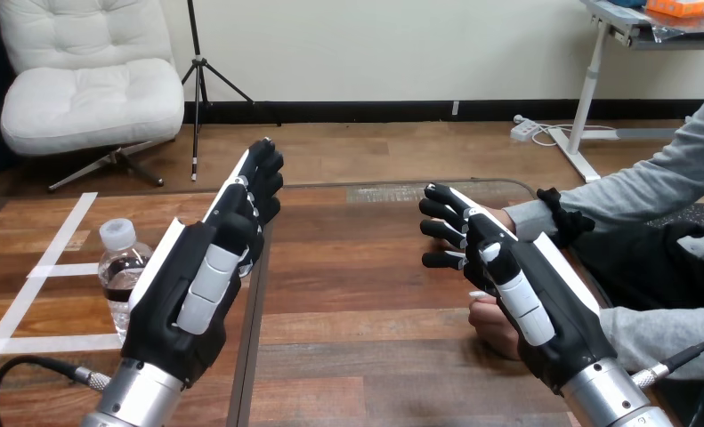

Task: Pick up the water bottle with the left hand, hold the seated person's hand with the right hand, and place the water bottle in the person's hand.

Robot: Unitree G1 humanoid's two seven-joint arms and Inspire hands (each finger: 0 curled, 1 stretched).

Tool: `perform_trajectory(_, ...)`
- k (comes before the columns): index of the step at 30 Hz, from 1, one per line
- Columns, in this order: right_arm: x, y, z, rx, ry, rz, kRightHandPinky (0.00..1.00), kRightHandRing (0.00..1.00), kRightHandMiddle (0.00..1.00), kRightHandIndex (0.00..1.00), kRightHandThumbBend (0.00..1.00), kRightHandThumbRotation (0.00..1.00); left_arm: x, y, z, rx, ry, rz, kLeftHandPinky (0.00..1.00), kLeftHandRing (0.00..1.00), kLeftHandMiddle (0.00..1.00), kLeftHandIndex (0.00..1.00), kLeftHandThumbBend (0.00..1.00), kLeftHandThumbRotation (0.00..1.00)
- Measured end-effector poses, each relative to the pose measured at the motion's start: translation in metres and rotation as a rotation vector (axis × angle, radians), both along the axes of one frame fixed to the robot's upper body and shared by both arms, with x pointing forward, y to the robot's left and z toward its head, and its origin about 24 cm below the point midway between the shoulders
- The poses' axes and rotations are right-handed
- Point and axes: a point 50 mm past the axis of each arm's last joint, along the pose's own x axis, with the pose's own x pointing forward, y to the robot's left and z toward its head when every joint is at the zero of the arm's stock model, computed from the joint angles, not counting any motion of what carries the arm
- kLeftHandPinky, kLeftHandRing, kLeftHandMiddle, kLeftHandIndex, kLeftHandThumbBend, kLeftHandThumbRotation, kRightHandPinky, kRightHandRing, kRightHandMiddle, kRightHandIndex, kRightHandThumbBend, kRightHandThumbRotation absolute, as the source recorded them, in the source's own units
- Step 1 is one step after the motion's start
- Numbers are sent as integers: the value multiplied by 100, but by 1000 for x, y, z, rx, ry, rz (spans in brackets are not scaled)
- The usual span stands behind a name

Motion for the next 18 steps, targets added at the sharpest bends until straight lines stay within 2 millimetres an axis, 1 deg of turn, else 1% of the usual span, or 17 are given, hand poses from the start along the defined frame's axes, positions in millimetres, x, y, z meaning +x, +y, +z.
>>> perform_trajectory(7,0,0,0,0,0,0,79,91,92,92,98,100,0,0,0,-5,1,10,100,100,100,100,100,99)
perform_trajectory(18,0,0,0,1,0,0,79,91,92,92,98,100,0,-1,-1,2,2,22,100,100,100,100,100,100)
